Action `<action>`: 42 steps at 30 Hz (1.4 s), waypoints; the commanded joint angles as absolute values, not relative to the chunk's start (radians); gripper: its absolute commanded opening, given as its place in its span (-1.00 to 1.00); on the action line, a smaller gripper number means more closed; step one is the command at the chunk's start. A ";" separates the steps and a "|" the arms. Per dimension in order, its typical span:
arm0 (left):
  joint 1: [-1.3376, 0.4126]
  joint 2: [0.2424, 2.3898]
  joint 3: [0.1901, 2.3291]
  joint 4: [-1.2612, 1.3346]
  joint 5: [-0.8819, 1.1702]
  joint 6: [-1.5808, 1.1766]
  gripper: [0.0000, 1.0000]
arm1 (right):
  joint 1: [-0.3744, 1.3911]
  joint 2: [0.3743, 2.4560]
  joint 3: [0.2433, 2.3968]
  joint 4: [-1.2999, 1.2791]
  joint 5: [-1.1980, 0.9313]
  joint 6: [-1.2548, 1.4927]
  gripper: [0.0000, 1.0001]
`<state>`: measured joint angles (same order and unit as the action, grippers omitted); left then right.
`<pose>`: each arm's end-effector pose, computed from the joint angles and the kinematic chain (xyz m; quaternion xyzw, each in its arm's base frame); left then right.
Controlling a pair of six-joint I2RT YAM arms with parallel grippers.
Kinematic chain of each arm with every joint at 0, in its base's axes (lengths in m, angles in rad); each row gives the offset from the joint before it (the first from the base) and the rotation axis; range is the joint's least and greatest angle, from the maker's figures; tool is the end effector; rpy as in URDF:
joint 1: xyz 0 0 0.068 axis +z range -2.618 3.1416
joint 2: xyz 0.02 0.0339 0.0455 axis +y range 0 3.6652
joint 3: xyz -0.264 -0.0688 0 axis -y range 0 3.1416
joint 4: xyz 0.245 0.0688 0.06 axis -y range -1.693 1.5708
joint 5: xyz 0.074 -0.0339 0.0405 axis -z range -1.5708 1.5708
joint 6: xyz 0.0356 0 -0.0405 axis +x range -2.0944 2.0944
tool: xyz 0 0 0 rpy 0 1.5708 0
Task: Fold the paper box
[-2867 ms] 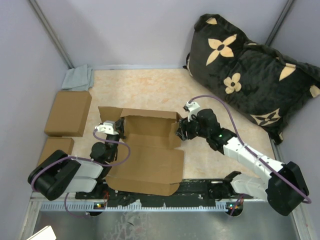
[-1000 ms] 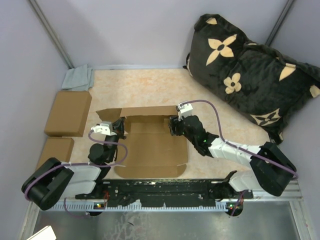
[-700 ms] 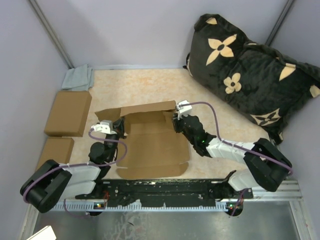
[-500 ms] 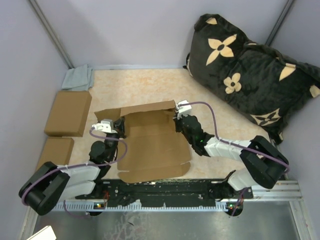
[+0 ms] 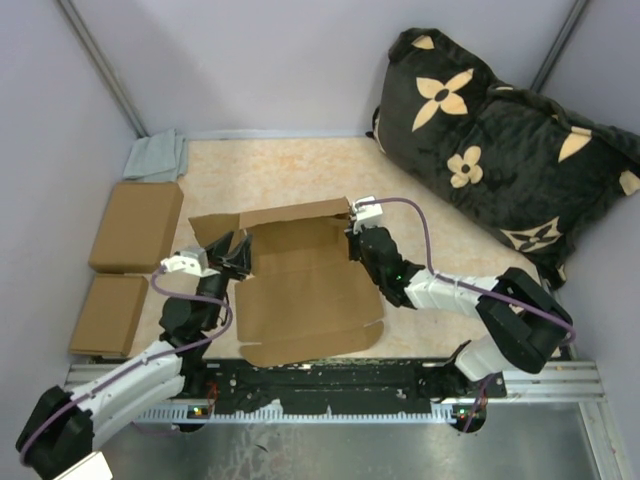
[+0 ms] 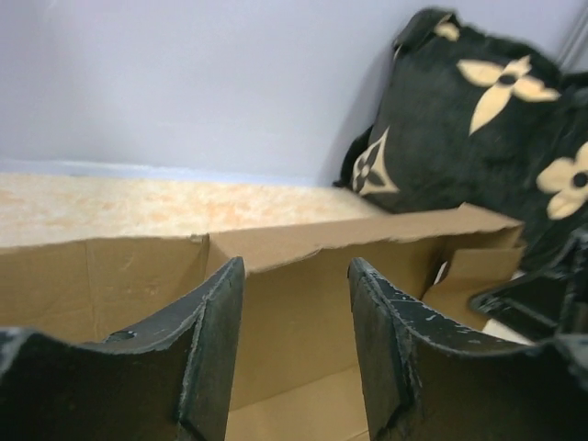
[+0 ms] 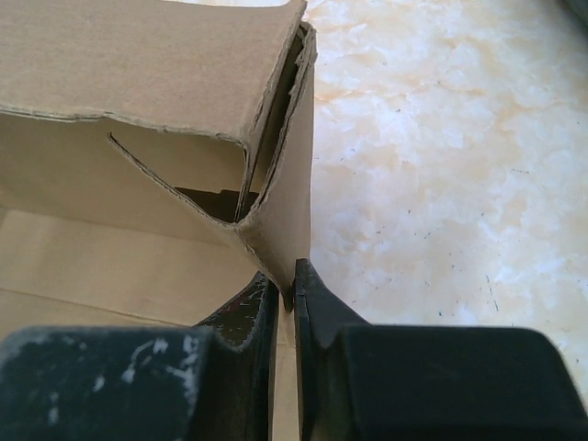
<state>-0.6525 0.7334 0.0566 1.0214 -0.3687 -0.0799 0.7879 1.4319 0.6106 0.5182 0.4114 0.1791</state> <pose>0.1296 -0.0829 0.2198 0.0159 0.5850 -0.1894 0.7885 0.2189 0.1998 0.2047 -0.1210 0.7888 0.1238 0.5898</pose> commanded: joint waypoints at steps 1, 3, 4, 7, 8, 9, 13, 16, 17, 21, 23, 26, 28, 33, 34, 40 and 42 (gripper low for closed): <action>-0.658 0.578 0.091 0.855 -0.322 -0.141 0.08 | 0.795 1.440 0.671 0.526 0.430 0.222 -0.91; -0.659 0.560 0.131 0.820 -0.310 -0.144 0.04 | 0.795 1.443 0.674 0.521 0.424 0.225 -0.90; -0.659 0.569 0.157 0.807 -0.305 -0.141 0.04 | 0.795 1.446 0.676 0.521 0.419 0.224 -0.90; -0.658 0.653 0.274 0.783 -0.290 -0.117 0.01 | 0.795 1.448 0.685 0.509 0.409 0.222 -0.88; -0.658 0.694 0.317 0.784 -0.282 -0.104 0.00 | 0.795 1.448 0.687 0.506 0.407 0.221 -0.88; -0.658 0.739 0.363 0.789 -0.271 -0.093 0.00 | 0.795 1.447 0.687 0.506 0.403 0.220 -0.87; -0.658 0.965 0.540 0.807 -0.207 -0.044 -0.03 | 0.795 1.447 0.693 0.497 0.394 0.215 -0.86; -0.658 1.107 0.616 0.860 -0.157 -0.031 -0.09 | 0.795 1.448 0.692 0.494 0.395 0.216 -0.85; -0.658 1.153 0.622 0.897 -0.145 -0.026 -0.11 | 0.795 1.448 0.692 0.493 0.395 0.218 -0.84; -0.659 1.263 0.610 0.990 -0.096 -0.046 -0.16 | 0.793 1.446 0.700 0.481 0.384 0.225 -0.80; -0.660 1.284 0.592 1.014 -0.093 -0.056 -0.18 | 0.793 1.440 0.701 0.474 0.378 0.228 -0.71; -0.660 1.297 0.566 1.035 -0.097 -0.046 -0.20 | 0.793 1.426 0.692 0.482 0.360 0.226 -0.44; -0.660 1.302 0.563 1.035 -0.094 -0.033 -0.20 | 0.793 1.416 0.675 0.510 0.342 0.222 -0.28; -0.660 1.315 0.560 1.034 -0.076 -0.021 -0.22 | 0.789 1.408 0.658 0.561 0.320 0.217 -0.18; -0.660 1.314 0.557 1.035 -0.072 -0.022 -0.23 | 0.786 1.407 0.655 0.573 0.322 0.218 -0.18; -0.660 1.294 0.537 1.013 -0.053 -0.025 -0.29 | 0.767 1.401 0.641 0.639 0.328 0.215 -0.18; -0.660 1.284 0.523 1.010 -0.052 -0.032 -0.29 | 0.758 1.407 0.646 0.648 0.305 0.216 -0.18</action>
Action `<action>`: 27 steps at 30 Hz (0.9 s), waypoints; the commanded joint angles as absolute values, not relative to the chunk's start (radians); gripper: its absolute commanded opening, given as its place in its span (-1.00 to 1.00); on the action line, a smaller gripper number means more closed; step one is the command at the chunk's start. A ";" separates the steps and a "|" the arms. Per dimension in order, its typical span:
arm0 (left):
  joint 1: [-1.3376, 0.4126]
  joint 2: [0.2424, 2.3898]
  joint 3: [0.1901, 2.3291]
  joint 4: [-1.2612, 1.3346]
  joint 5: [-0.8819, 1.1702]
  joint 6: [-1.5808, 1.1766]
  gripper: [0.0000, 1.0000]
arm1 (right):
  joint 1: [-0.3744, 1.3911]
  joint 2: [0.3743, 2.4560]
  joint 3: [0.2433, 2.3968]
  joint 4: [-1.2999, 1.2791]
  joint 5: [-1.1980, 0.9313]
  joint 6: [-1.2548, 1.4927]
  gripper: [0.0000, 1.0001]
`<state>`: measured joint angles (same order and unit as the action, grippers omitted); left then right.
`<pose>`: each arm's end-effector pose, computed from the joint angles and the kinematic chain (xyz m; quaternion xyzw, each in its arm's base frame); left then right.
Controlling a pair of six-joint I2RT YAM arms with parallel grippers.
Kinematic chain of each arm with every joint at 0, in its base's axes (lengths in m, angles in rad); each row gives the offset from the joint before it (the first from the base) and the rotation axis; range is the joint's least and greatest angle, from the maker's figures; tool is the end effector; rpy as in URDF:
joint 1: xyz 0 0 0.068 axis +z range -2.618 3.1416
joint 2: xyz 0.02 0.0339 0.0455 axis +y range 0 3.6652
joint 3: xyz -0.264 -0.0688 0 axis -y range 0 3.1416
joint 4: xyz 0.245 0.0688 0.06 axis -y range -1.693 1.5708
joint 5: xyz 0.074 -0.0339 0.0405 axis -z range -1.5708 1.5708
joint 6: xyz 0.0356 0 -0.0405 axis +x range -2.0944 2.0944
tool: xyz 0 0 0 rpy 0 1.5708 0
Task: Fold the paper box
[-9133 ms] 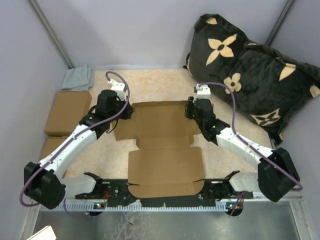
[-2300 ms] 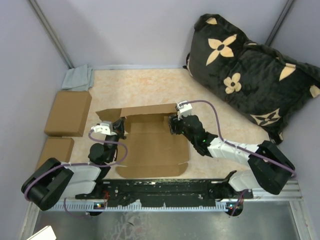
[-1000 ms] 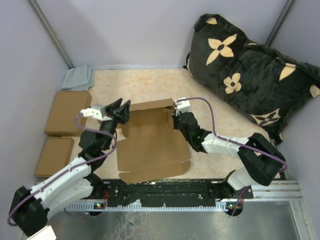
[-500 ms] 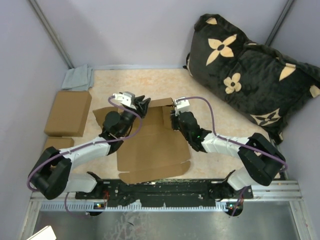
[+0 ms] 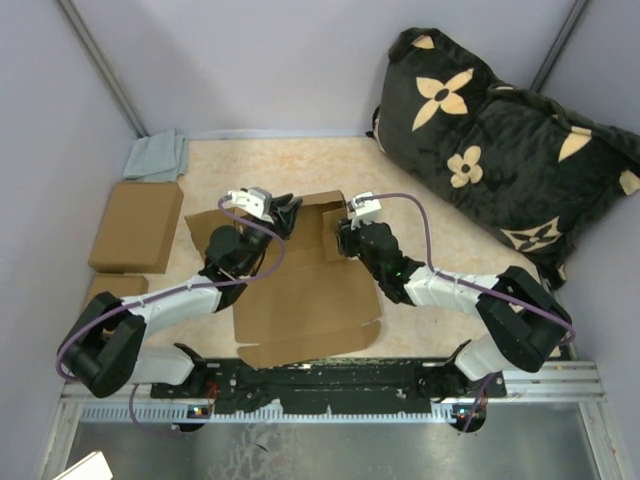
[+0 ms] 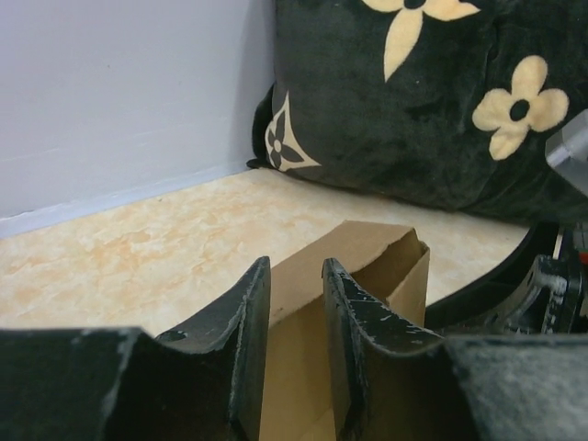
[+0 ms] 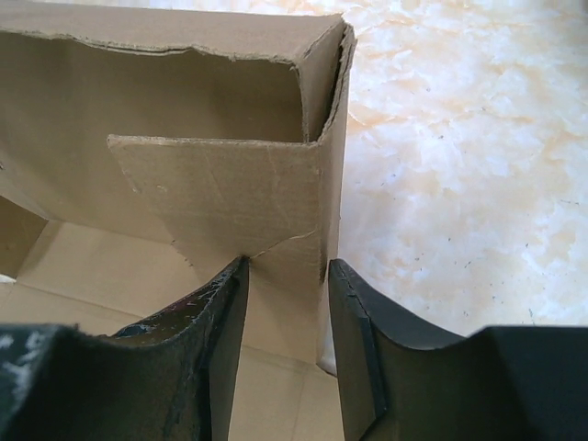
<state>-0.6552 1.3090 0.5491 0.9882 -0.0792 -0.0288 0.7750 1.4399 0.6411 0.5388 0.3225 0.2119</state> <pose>0.2216 -0.1667 0.2680 0.1620 0.6008 -0.2392 0.7454 0.2248 0.2044 0.2138 -0.1234 0.7789 0.1728 0.5901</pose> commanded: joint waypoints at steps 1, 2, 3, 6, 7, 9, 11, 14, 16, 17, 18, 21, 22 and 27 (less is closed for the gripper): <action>-0.660 1.277 0.518 1.002 -0.050 -0.035 -0.30 | 0.752 1.411 0.649 0.652 0.290 0.216 -0.18; -0.660 1.270 0.513 0.996 -0.047 -0.039 -0.31 | 0.745 1.416 0.654 0.655 0.273 0.215 -0.18; -0.660 1.264 0.508 0.989 -0.045 -0.043 -0.32 | 0.740 1.419 0.657 0.657 0.255 0.216 -0.17; -0.660 1.254 0.495 0.981 -0.040 -0.055 -0.33 | 0.717 1.426 0.659 0.679 0.191 0.232 -0.18; -0.660 1.255 0.494 0.977 -0.039 -0.058 -0.34 | 0.711 1.428 0.660 0.683 0.171 0.237 -0.17; -0.660 1.257 0.491 0.970 -0.033 -0.062 -0.34 | 0.703 1.428 0.661 0.685 0.143 0.245 -0.17; -0.660 1.257 0.486 0.971 -0.034 -0.069 -0.35 | 0.703 1.429 0.665 0.682 0.131 0.245 -0.20; -0.660 1.243 0.473 0.989 -0.042 -0.073 -0.35 | 0.701 1.440 0.680 0.646 0.113 0.248 -0.28; -0.661 1.223 0.464 0.994 -0.057 -0.071 -0.35 | 0.701 1.437 0.677 0.636 0.103 0.253 -0.27; -0.661 1.209 0.463 0.987 -0.068 -0.070 -0.35 | 0.701 1.431 0.671 0.634 0.105 0.259 -0.26; -0.660 1.193 0.460 0.978 -0.080 -0.067 -0.35 | 0.701 1.424 0.664 0.637 0.110 0.264 -0.25; -0.660 1.141 0.452 0.954 -0.120 -0.055 -0.32 | 0.701 1.413 0.652 0.633 0.125 0.266 -0.23; -0.660 1.123 0.449 0.943 -0.137 -0.051 -0.30 | 0.701 1.414 0.653 0.628 0.126 0.263 -0.22; -0.660 1.073 0.489 0.894 -0.203 -0.005 -0.25 | 0.701 1.423 0.654 0.620 0.117 0.255 -0.24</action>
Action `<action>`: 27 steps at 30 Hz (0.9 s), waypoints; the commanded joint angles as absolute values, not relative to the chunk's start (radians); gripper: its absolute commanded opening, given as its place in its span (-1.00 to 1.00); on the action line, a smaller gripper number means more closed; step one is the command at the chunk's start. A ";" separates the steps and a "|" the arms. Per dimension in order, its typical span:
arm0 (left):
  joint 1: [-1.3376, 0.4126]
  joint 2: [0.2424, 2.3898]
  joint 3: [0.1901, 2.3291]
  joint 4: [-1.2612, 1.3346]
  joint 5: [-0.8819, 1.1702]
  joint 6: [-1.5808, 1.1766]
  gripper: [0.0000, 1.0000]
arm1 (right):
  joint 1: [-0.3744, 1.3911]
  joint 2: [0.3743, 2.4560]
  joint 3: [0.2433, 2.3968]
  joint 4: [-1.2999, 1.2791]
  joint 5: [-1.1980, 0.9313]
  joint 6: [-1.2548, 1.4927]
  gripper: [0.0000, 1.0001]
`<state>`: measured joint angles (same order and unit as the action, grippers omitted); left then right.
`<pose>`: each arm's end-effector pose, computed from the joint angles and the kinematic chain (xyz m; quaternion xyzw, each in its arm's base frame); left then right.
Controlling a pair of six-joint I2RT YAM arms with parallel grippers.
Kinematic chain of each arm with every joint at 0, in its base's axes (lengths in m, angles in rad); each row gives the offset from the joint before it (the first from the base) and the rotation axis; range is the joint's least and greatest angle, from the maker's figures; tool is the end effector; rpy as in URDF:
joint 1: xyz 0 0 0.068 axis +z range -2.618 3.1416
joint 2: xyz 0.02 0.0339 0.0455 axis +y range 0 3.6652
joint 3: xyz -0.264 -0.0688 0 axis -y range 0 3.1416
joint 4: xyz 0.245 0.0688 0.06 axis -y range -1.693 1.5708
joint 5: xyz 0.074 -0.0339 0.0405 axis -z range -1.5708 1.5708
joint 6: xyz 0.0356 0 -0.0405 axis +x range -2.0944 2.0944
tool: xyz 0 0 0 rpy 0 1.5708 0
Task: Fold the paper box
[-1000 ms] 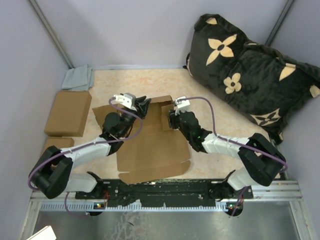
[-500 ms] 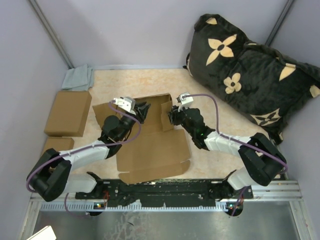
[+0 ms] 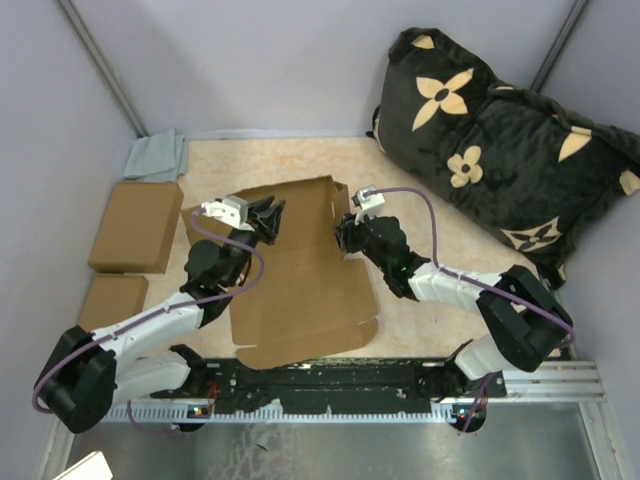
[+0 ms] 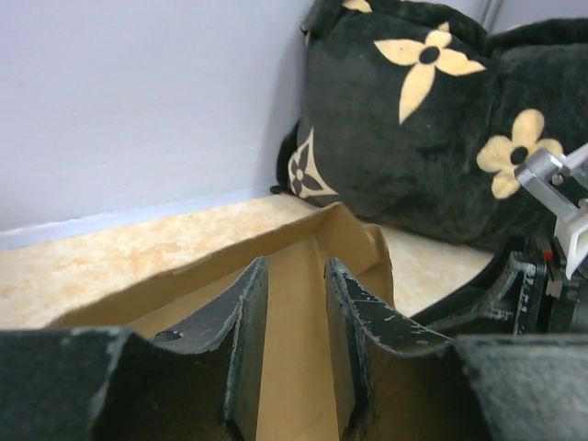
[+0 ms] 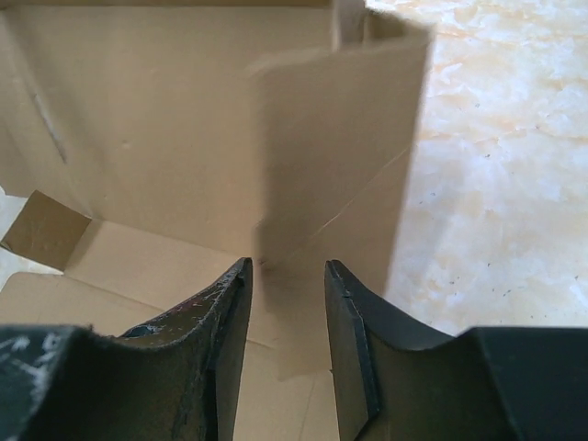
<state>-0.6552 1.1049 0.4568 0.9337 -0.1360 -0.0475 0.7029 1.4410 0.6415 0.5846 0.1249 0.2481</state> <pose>0.1915 -0.1411 0.2801 0.1270 0.5868 -0.2367 0.7639 0.2367 0.1947 0.2181 -0.1371 0.7662 0.2433 0.5788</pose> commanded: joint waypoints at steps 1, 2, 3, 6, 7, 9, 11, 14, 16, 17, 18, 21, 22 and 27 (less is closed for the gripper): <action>-0.660 1.075 0.510 0.889 -0.207 0.015 -0.24 | 0.701 1.425 0.653 0.622 0.115 0.256 -0.25; -0.660 1.083 0.531 0.889 -0.214 0.033 -0.23 | 0.701 1.426 0.651 0.625 0.114 0.256 -0.25; -0.660 1.094 0.555 0.892 -0.228 0.052 -0.22 | 0.702 1.428 0.649 0.628 0.112 0.256 -0.26; -0.656 1.158 0.636 0.907 -0.319 0.075 -0.21 | 0.701 1.435 0.647 0.630 0.109 0.256 -0.26; -0.650 1.176 0.661 0.907 -0.344 0.078 -0.21 | 0.701 1.437 0.648 0.629 0.109 0.256 -0.26; -0.640 1.192 0.696 0.878 -0.371 0.064 -0.24 | 0.701 1.431 0.656 0.605 0.119 0.254 -0.25; -0.635 1.183 0.711 0.816 -0.385 0.013 -0.25 | 0.697 1.404 0.675 0.546 0.148 0.261 -0.22; -0.623 1.169 0.742 0.641 -0.406 -0.095 -0.20 | 0.671 1.373 0.778 0.351 0.221 0.275 0.04; -0.608 1.165 0.781 0.492 -0.407 -0.172 -0.17 | 0.622 1.409 0.957 0.146 0.254 0.263 0.22; -0.603 1.163 0.792 0.431 -0.399 -0.197 -0.14 | 0.595 1.449 1.051 0.040 0.246 0.252 0.25; -0.600 1.160 0.794 0.383 -0.391 -0.218 -0.05 | 0.565 1.498 1.154 -0.098 0.229 0.237 0.26; -0.587 1.152 0.783 0.334 -0.381 -0.248 0.14 | 0.494 1.706 1.424 -0.326 0.192 0.183 0.26; -0.574 1.149 0.785 0.316 -0.362 -0.267 0.15 | 0.474 1.771 1.505 -0.380 0.149 0.171 0.26; -0.520 1.130 0.803 0.226 -0.280 -0.333 0.07 | 0.426 2.089 1.956 -0.694 0.024 0.138 0.19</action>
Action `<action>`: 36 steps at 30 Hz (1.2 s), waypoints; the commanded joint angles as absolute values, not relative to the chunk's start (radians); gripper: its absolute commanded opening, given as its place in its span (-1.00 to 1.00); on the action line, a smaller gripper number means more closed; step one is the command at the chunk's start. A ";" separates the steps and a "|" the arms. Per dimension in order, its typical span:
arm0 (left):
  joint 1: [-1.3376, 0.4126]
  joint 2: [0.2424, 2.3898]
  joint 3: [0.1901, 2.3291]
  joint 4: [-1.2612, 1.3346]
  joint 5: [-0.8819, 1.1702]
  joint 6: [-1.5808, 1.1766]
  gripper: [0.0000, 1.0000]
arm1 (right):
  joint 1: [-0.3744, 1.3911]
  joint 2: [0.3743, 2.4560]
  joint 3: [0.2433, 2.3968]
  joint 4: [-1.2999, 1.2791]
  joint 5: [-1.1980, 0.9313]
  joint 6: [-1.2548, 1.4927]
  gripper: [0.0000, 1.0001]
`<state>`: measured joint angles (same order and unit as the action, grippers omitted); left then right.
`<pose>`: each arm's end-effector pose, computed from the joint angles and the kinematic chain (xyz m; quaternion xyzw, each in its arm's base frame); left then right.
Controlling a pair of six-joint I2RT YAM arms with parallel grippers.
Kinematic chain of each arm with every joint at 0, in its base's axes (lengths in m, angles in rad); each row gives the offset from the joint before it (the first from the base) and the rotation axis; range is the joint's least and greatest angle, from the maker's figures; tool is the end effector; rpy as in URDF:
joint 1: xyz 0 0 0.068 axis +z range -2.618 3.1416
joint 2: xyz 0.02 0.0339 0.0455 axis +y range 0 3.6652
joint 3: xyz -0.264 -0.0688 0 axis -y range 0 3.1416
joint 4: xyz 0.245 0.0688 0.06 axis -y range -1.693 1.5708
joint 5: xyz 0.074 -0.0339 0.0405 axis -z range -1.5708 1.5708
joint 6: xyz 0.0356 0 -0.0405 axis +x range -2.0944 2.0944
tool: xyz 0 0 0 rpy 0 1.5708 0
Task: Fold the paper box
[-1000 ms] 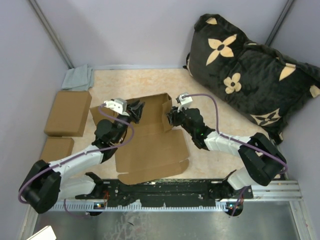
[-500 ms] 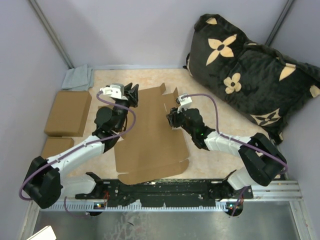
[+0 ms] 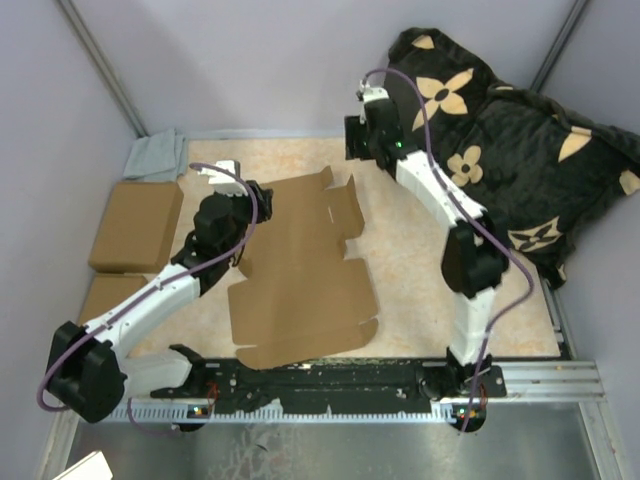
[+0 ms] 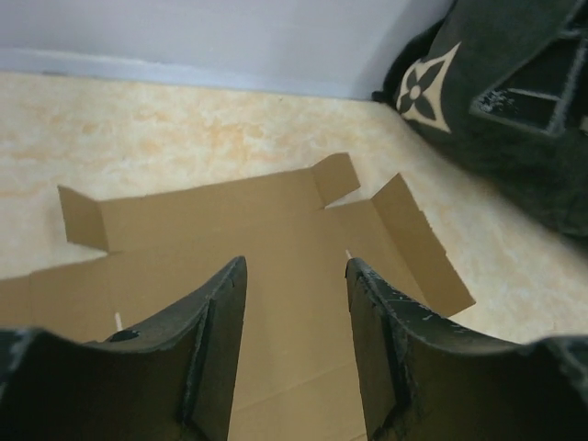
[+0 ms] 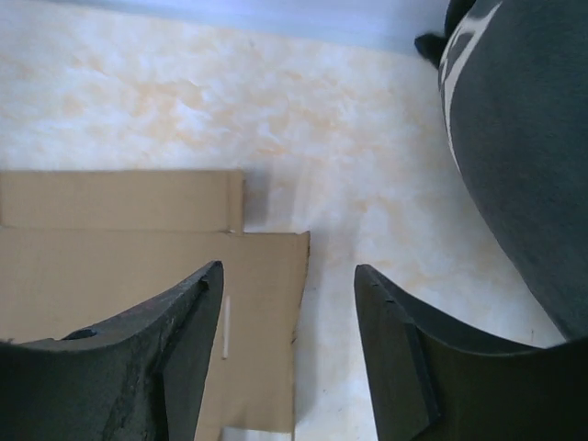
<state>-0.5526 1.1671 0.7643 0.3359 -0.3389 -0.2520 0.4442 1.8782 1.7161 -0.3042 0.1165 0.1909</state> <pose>0.2382 -0.1330 0.3082 -0.0061 0.7290 -0.1503 0.6678 0.4072 0.1892 0.3356 -0.0771 0.8470 0.1164 0.5130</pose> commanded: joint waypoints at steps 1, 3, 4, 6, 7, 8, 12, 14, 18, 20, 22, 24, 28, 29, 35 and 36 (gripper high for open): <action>-0.519 1.127 0.804 0.208 -0.283 -0.329 0.02 | 0.425 2.137 2.033 -0.745 0.017 0.132 0.17; -0.515 1.123 0.814 0.160 -0.300 -0.323 -0.06 | 0.423 2.214 2.141 -0.811 -0.005 0.123 0.17; -0.513 1.122 0.819 0.139 -0.307 -0.322 -0.07 | 0.423 2.246 2.184 -0.840 -0.011 0.120 0.16; -0.508 1.119 0.818 0.116 -0.314 -0.318 -0.08 | 0.423 2.282 2.229 -0.867 -0.003 0.122 0.15; -0.505 1.117 0.816 0.109 -0.314 -0.319 -0.08 | 0.423 2.291 2.230 -0.866 -0.003 0.126 0.15; -0.500 1.117 0.813 0.105 -0.314 -0.321 -0.08 | 0.423 2.297 2.227 -0.864 -0.006 0.128 0.15; -0.490 1.120 0.800 0.097 -0.295 -0.328 -0.08 | 0.423 2.328 2.226 -0.869 -0.024 0.132 0.14; -0.489 1.120 0.797 0.092 -0.291 -0.336 -0.08 | 0.423 2.345 2.223 -0.868 -0.024 0.133 0.10; -0.485 1.118 0.788 0.092 -0.296 -0.339 -0.05 | 0.423 2.350 2.184 -0.822 -0.023 0.132 -0.18; -0.482 1.123 0.794 0.094 -0.292 -0.336 -0.04 | 0.423 2.342 2.156 -0.791 -0.003 0.136 -0.47; -0.477 1.132 0.808 0.086 -0.283 -0.333 -0.02 | 0.423 2.318 2.110 -0.749 0.037 0.137 -0.66; -0.475 1.140 0.823 0.071 -0.274 -0.333 -0.01 | 0.423 2.266 2.021 -0.674 0.057 0.129 -0.76; -0.469 1.147 0.837 0.056 -0.266 -0.328 0.00 | 0.423 2.095 1.734 -0.428 0.084 0.101 -0.84; -0.469 1.149 0.838 0.052 -0.269 -0.326 0.00 | 0.423 2.041 1.679 -0.381 0.092 0.094 -0.85; -0.455 1.166 0.867 0.025 -0.285 -0.314 0.03 | 0.423 1.849 1.394 -0.152 0.100 0.089 -0.91; -0.450 1.171 0.876 0.021 -0.285 -0.309 0.04 | 0.423 1.821 1.354 -0.117 0.099 0.088 -0.93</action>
<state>-0.4644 1.1564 0.8261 0.0429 -0.2836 -0.3241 0.4225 1.9717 1.4616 -0.3668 0.0723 0.1127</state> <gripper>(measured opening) 0.509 0.057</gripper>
